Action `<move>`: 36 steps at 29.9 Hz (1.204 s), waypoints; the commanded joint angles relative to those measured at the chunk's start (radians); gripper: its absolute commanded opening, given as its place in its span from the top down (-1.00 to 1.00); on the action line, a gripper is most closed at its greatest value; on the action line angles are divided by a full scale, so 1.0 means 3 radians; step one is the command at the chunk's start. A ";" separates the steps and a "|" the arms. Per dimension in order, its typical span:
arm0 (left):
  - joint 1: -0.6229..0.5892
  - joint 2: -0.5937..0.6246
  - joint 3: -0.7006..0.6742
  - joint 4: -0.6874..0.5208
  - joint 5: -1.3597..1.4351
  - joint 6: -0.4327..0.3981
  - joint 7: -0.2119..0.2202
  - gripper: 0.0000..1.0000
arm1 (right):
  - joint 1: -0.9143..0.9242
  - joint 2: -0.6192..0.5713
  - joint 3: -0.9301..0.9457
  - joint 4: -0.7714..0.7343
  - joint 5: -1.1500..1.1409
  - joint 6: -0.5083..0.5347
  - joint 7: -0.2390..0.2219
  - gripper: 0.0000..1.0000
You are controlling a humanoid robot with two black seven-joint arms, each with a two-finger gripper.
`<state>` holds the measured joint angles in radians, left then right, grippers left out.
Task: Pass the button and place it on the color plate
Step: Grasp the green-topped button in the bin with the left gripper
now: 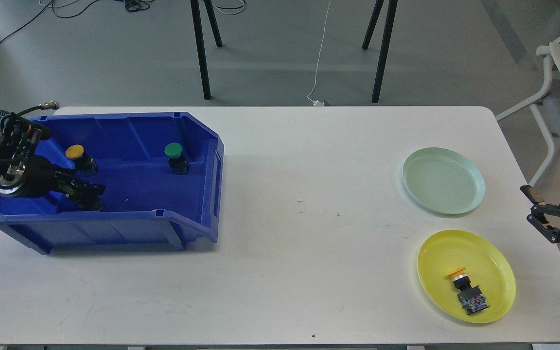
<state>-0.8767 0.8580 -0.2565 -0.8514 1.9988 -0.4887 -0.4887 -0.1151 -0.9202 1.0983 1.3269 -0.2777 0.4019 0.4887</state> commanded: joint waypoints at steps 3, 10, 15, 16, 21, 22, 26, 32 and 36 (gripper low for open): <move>0.0028 0.0008 0.0001 -0.0005 0.0000 0.0000 0.0000 -0.67 | 0.0000 0.0004 0.0000 0.0000 0.0000 0.0000 0.0000 -1.00; 0.0054 0.0029 0.0001 -0.0102 0.0000 0.0000 0.0000 -0.67 | 0.0000 0.0004 0.0000 0.0000 0.0000 0.0000 0.0000 -1.00; 0.0069 0.0034 0.0001 -0.0112 0.0000 0.0000 0.0000 -0.67 | 0.0000 0.0004 0.0000 0.0000 0.0000 0.0005 0.0000 -1.00; 0.0069 0.0034 0.0001 -0.0112 0.0000 0.0000 0.0000 -0.66 | 0.0000 0.0004 0.0000 0.0000 0.0000 0.0005 0.0000 -1.00; 0.0090 0.0034 0.0001 -0.0112 0.0000 0.0000 0.0000 -0.63 | 0.0000 0.0004 0.0000 0.0000 0.0000 0.0000 0.0000 -1.00; 0.0095 0.0039 0.0001 -0.0102 0.0005 0.0000 0.0000 -0.62 | 0.0000 0.0004 0.0000 0.0000 0.0000 0.0005 0.0000 -1.00; 0.0095 0.0039 0.0001 -0.0102 0.0005 0.0000 0.0000 -0.56 | 0.0000 0.0004 -0.0005 0.0000 0.0000 0.0005 0.0000 -1.00; 0.0100 0.0039 -0.0019 -0.0092 -0.0015 0.0000 0.0000 -0.49 | 0.0000 0.0004 -0.0005 0.0000 0.0000 0.0005 0.0000 -1.00; 0.0100 0.0039 -0.0009 -0.0071 -0.0077 0.0000 0.0000 -0.30 | -0.0005 0.0004 -0.0005 0.0000 0.0000 0.0005 0.0000 -1.00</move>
<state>-0.8468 0.8698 -0.2608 -0.8772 1.9878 -0.4887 -0.4887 -0.1155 -0.9189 1.0970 1.3268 -0.2776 0.4035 0.4887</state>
